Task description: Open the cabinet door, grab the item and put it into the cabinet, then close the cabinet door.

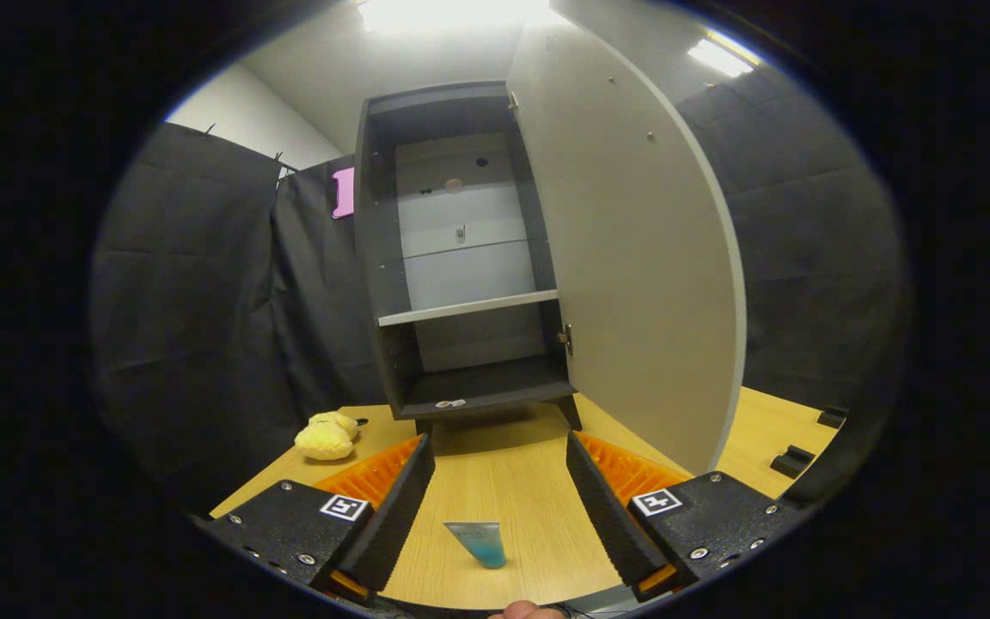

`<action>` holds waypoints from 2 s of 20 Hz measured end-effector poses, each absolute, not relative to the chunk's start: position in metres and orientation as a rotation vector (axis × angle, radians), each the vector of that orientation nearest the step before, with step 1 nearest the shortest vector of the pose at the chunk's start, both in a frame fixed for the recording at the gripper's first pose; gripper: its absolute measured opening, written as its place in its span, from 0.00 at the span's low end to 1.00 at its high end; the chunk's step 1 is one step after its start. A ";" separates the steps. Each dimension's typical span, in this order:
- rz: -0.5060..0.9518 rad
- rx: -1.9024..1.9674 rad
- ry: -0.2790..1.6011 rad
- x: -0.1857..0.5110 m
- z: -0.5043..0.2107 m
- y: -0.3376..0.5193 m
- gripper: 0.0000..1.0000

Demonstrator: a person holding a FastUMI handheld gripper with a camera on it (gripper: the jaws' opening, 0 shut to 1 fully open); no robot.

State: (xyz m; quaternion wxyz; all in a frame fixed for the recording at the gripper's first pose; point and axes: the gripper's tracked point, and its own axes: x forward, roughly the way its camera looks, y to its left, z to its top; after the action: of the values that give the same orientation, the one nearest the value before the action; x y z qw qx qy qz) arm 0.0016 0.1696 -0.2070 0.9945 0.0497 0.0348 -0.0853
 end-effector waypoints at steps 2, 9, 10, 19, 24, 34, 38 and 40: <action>-0.173 0.076 0.087 0.015 -0.234 0.179 0.96; -0.206 0.058 0.202 0.027 -0.329 0.187 0.96; -0.210 0.061 0.220 0.030 -0.341 0.187 0.96; -0.193 0.083 0.389 0.047 -0.408 0.188 0.59; -0.150 0.056 0.373 0.051 -0.397 0.186 0.42; -0.116 0.062 0.328 0.070 -0.286 0.181 0.42; -0.099 0.069 0.330 0.090 -0.225 0.183 0.42; -0.087 0.055 0.307 0.106 -0.186 0.185 0.42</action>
State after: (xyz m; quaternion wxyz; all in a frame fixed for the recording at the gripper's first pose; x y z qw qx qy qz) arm 0.1060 0.1846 -0.1856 0.9869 0.0272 0.1528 -0.0432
